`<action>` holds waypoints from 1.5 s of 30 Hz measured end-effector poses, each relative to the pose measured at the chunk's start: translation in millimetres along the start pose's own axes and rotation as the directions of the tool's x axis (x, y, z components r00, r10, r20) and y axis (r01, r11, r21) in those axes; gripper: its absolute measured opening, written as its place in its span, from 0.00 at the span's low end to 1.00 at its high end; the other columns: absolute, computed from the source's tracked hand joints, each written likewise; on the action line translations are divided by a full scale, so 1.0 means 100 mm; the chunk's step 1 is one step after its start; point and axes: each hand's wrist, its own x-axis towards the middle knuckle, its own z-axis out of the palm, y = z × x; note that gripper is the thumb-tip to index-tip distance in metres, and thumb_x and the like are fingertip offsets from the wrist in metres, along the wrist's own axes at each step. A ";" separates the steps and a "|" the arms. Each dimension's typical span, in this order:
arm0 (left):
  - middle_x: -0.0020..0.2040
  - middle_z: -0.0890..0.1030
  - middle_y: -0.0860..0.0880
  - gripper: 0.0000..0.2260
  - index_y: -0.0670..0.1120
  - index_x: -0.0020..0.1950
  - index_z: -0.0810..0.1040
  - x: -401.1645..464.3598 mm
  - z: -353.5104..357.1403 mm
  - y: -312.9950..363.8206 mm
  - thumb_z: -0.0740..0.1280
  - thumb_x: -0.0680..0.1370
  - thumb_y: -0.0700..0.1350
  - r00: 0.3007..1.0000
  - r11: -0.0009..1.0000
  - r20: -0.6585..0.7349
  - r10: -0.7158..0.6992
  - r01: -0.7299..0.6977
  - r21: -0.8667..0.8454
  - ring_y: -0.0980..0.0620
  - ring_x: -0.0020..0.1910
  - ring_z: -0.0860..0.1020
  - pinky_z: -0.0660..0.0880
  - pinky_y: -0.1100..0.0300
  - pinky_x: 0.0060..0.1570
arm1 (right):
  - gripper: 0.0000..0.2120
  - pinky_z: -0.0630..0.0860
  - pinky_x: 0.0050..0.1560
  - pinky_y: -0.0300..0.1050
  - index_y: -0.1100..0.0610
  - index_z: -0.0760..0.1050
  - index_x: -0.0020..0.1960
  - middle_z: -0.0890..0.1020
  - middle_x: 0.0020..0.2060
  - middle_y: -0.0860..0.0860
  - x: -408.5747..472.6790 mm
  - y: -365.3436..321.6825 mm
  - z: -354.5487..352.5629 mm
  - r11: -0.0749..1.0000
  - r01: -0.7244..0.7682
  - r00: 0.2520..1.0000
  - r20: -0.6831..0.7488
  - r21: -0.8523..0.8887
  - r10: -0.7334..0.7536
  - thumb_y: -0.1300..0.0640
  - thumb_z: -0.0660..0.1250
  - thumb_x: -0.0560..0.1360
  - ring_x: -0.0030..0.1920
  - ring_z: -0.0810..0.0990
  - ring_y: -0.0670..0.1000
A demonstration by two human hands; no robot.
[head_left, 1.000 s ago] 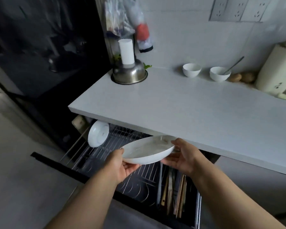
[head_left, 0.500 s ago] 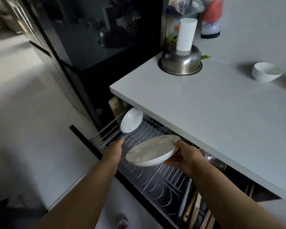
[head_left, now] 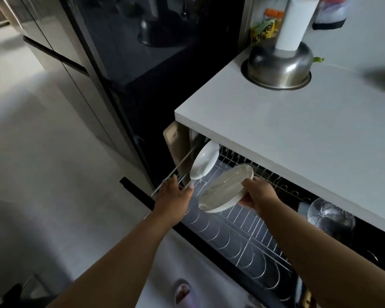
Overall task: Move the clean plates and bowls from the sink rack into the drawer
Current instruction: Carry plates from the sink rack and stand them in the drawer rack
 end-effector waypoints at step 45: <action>0.79 0.54 0.44 0.35 0.48 0.79 0.43 0.64 0.04 -0.53 0.48 0.78 0.63 0.943 0.774 0.063 0.328 -0.307 0.554 0.47 0.78 0.52 0.44 0.47 0.75 | 0.20 0.71 0.65 0.50 0.54 0.72 0.59 0.81 0.57 0.58 1.72 -0.55 1.24 0.826 0.001 0.990 -0.117 -0.564 -0.081 0.42 0.60 0.74 0.59 0.79 0.57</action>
